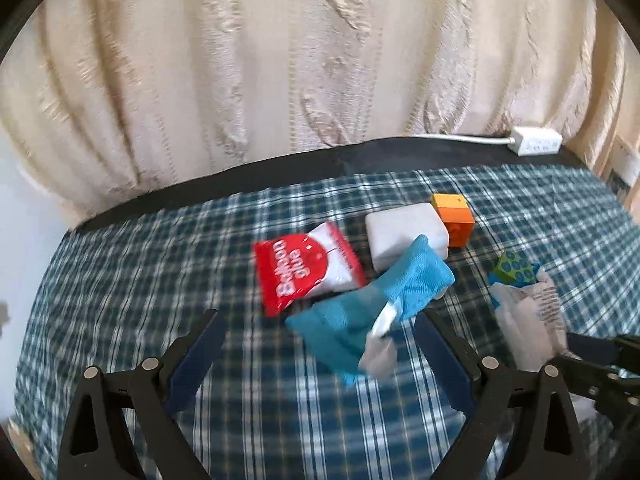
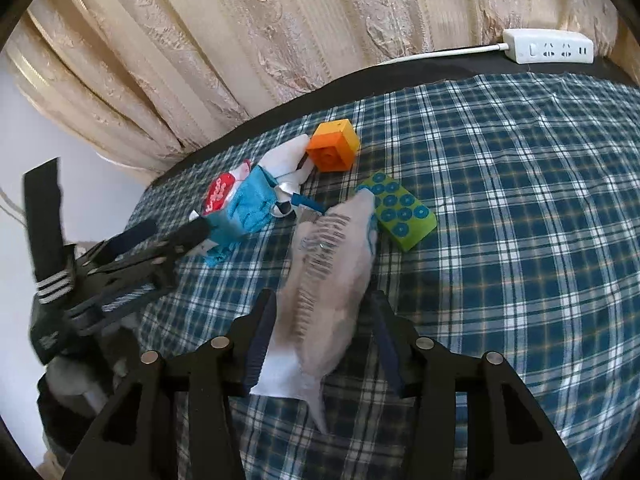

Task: Organize objects
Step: 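Grasp the teal cloth bag with the left gripper while the right gripper holds the packet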

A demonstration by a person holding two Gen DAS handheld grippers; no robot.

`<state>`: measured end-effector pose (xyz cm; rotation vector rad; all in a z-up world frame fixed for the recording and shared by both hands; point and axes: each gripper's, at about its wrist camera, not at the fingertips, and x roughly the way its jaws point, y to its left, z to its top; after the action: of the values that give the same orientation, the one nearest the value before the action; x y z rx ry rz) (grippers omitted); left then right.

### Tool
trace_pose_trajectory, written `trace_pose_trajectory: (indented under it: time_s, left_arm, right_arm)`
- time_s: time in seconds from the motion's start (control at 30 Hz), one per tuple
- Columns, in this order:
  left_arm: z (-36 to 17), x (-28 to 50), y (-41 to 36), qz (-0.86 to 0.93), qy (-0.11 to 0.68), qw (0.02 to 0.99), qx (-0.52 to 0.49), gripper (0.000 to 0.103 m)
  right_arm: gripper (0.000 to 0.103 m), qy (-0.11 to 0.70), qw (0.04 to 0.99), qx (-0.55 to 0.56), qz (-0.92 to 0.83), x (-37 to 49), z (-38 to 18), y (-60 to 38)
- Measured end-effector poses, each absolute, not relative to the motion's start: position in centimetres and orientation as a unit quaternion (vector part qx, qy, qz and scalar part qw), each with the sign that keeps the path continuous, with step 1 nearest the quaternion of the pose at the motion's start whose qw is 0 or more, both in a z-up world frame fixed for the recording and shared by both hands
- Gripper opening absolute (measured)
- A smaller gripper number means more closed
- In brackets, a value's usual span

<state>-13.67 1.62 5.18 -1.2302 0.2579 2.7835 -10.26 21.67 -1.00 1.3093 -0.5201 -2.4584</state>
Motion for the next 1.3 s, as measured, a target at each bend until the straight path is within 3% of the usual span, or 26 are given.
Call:
trace_pose_trajectory:
  time_s: [0.13,0.47,0.53,0.6,0.7,0.93,1.03,1.3]
  left_arm:
    - [4.4,-14.8,2.1,0.907,0.106,0.056,-0.404,0.093]
    - [3.4,-15.4,1.3,0.903,0.108,0.088,-0.406,0.090]
    - [3.3,-15.3,1.3,0.904,0.109,0.091,-0.404,0.090]
    - [3.2,-15.3,1.7,0.903,0.114,0.096,-0.403,0.090]
    - [2.9,-15.3,2.5,0.900,0.125,0.105,-0.404,0.090]
    - [2.0,-15.3,3.9,0.890,0.147,0.118,-0.415,0.073]
    - [1.8,-15.4,4.0,0.888,0.141,0.122,-0.421,0.058]
    - [2.1,-14.0,3.8,0.890,0.126,0.124,-0.420,0.056]
  right_arm:
    - [0.062,-0.185,0.160,0.445,-0.861,-10.5,-0.4,21.2]
    - [0.063,-0.111,0.127,0.464,-0.870,-12.4,-1.6,18.3]
    - [0.061,-0.095,0.120,0.459,-0.875,-12.5,-1.9,18.0]
    - [0.049,-0.077,0.113,0.457,-0.879,-12.4,-1.9,17.8]
    - [0.047,-0.075,0.114,0.458,-0.878,-12.3,-1.9,18.2]
    - [0.046,-0.091,0.102,0.458,-0.879,-11.4,-1.8,20.3]
    - [0.046,-0.096,0.103,0.456,-0.879,-10.9,-1.7,20.6]
    - [0.046,-0.105,0.113,0.444,-0.883,-9.0,-0.8,21.1]
